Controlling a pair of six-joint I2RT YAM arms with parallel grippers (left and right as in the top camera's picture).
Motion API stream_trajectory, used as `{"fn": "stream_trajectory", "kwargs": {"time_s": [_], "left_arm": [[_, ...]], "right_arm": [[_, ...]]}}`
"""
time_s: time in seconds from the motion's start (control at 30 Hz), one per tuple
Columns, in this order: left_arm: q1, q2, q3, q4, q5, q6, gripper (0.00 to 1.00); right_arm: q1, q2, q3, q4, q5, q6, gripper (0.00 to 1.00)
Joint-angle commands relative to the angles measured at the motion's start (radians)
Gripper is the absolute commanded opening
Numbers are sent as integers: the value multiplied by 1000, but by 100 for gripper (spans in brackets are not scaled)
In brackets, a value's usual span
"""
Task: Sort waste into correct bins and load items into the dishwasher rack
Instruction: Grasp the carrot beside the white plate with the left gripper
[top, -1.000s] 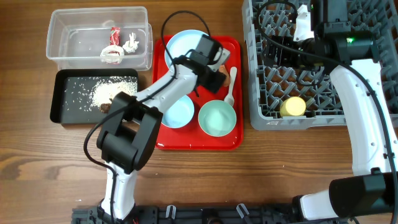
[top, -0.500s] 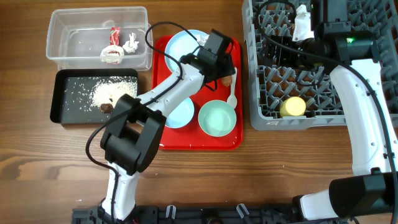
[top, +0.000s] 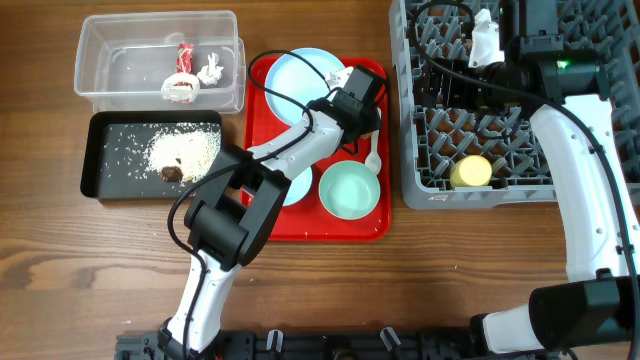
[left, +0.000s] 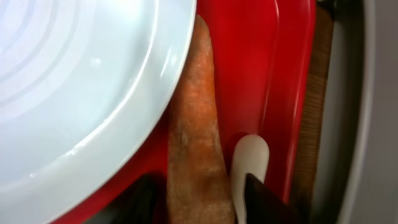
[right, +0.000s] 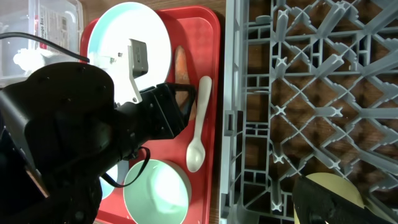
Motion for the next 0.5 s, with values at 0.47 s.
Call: {"fn": "stream_trajectory", "kwargs": {"time_s": [0.47], "left_arm": [[-11, -58, 7, -10, 29, 92, 17]], "right_arm": [[0, 13, -2, 4, -5, -22, 100]]}}
